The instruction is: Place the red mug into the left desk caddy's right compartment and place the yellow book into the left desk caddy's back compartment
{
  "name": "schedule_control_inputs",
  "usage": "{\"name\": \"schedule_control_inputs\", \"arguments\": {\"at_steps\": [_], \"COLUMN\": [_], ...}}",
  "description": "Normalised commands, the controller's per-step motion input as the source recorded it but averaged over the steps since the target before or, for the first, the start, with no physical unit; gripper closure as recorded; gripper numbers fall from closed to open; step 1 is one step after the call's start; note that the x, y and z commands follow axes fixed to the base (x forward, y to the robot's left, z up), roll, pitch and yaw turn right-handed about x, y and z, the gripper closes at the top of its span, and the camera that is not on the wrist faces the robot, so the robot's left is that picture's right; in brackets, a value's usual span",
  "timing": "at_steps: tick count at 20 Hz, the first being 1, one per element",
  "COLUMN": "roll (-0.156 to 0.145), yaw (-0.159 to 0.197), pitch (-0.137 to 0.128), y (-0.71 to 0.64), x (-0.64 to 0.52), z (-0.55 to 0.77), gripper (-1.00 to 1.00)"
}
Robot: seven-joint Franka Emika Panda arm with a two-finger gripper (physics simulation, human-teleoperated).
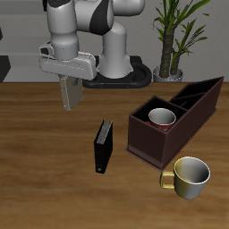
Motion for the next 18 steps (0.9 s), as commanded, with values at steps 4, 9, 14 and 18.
{"name": "schedule_control_inputs", "arguments": {"at_steps": [4,9,14,18], "roll": [0.001,-0.049,-0.032,0.069], "yaw": [0.025,0.007,-0.007,-0.001], "pitch": [-0.043,-0.03,-0.018,-0.003], "y": [0.38,0.34,0.46,0.5], "x": [-0.25,-0.2,-0.15,-0.1], "z": [0.35,0.23,0.13,0.05], "gripper": [1.0,1.0,1.0,1.0]}}
